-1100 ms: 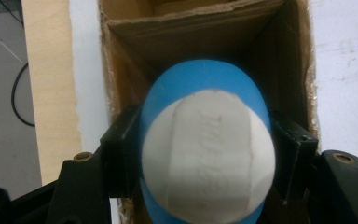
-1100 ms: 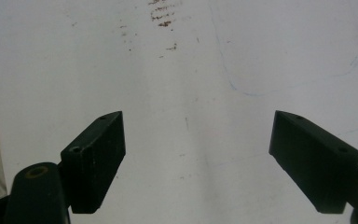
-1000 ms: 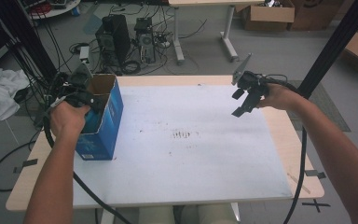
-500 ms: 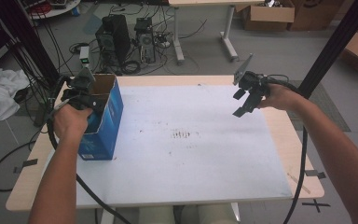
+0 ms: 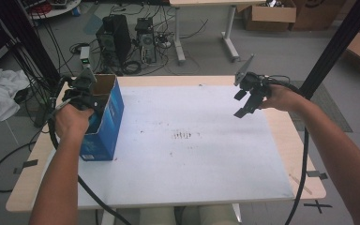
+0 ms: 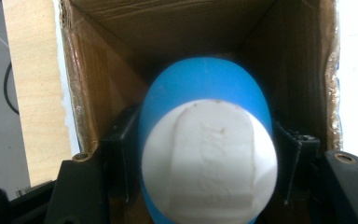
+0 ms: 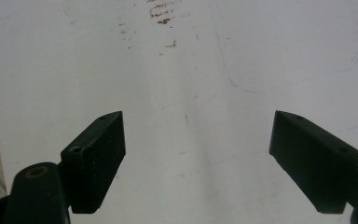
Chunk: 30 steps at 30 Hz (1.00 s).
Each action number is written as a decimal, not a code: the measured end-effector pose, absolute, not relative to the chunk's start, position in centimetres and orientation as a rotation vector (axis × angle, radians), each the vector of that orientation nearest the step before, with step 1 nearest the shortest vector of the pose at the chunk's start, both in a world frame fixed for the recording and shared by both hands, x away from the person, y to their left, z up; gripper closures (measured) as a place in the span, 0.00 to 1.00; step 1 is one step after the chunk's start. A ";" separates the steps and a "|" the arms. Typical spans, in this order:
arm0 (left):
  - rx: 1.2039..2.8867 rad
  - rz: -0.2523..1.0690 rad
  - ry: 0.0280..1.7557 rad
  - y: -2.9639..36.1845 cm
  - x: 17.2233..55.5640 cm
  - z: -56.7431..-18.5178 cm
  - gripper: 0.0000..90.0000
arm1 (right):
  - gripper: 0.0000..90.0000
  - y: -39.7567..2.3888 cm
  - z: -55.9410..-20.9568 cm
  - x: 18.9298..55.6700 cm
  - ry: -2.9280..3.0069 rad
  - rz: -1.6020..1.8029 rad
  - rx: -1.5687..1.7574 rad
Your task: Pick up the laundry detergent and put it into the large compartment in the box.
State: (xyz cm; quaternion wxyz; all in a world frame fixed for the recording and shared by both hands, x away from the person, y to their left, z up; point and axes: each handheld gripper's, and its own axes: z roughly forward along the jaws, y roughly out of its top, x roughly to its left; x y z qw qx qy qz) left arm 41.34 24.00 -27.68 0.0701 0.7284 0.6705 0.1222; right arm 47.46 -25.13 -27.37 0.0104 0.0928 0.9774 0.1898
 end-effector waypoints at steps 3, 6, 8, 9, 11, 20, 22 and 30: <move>2.188 0.364 2.021 24.1 41.3 -27.7 0.42 | 0.20 -25.2 -27.4 47.4 3.051 0.593 0.296; 2.181 0.366 2.027 24.1 41.3 -27.7 0.42 | 0.20 -25.3 -27.5 47.4 3.051 0.592 0.298; 2.176 0.358 2.031 24.2 41.3 -27.7 0.41 | 0.20 -25.3 -27.5 47.4 3.051 0.595 0.296; 2.175 0.358 2.030 24.2 41.3 -27.7 0.40 | 0.20 -25.3 -27.5 47.4 3.052 0.594 0.297; 2.171 0.361 2.034 24.3 41.3 -27.7 0.40 | 0.20 -25.3 -27.5 47.4 3.054 0.591 0.302; 2.150 0.362 2.025 24.5 41.1 -27.5 0.37 | 0.20 -25.3 -27.5 47.4 3.055 0.594 0.292; 2.148 0.360 2.019 24.5 41.1 -27.4 0.36 | 0.20 -25.2 -27.5 47.4 3.055 0.593 0.294; 2.115 0.356 2.014 24.9 40.9 -26.9 0.34 | 0.20 -25.2 -27.4 47.3 3.051 0.596 0.293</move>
